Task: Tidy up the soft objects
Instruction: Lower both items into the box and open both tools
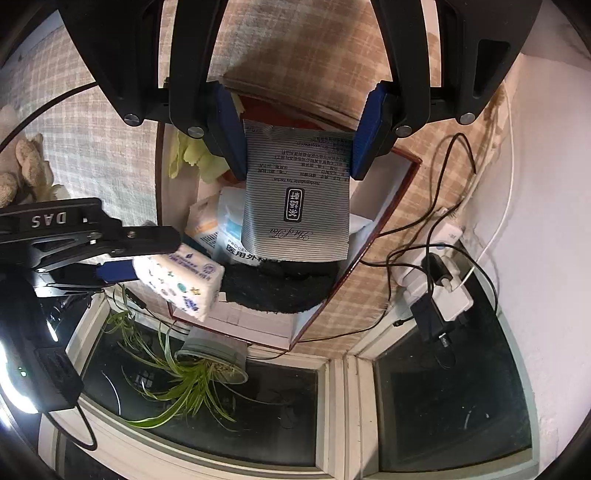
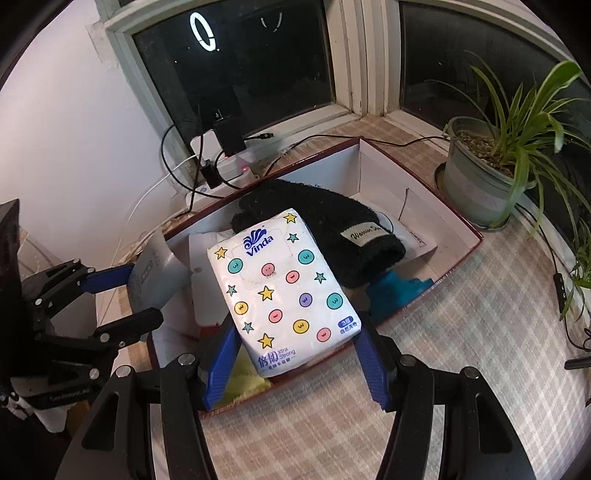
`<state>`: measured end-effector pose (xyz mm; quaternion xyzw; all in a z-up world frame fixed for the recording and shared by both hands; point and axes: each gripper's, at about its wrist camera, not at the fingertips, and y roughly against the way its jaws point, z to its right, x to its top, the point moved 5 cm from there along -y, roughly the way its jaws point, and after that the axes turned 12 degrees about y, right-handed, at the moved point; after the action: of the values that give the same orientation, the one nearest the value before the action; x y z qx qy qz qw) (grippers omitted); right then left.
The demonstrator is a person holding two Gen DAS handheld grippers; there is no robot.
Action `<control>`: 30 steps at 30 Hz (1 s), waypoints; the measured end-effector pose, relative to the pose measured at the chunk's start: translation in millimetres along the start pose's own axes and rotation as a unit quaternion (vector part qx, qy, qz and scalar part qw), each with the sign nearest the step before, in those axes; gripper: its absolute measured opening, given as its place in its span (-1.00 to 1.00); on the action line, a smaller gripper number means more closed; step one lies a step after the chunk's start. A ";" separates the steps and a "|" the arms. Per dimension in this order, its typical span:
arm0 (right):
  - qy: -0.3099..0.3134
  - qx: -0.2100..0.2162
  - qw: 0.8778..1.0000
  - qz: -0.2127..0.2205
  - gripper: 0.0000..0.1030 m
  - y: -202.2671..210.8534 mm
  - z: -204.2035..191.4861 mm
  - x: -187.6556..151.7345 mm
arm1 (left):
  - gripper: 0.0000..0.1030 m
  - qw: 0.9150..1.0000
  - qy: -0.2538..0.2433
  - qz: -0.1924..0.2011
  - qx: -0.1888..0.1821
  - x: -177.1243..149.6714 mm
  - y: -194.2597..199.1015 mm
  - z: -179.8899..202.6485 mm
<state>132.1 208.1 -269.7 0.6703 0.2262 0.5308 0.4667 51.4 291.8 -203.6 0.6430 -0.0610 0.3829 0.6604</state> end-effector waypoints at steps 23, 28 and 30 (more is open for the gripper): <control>-0.016 -0.008 1.000 0.001 0.21 -13.2 -0.3 14.5 | 0.32 1.000 0.001 -0.007 -0.009 5.1 -11.9 -8.5; -0.020 -0.010 1.000 0.002 0.21 -10.5 2.9 12.8 | 0.33 1.000 0.001 -0.006 -0.009 6.3 -12.4 -6.2; -0.020 -0.009 1.000 0.003 0.21 -9.8 3.4 12.1 | 0.33 1.000 0.000 -0.004 -0.009 7.0 -11.7 -4.9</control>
<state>141.2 221.0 -272.1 0.6770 0.2103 0.5207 0.4757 61.1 300.6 -209.8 0.6376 -0.0622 0.3798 0.6673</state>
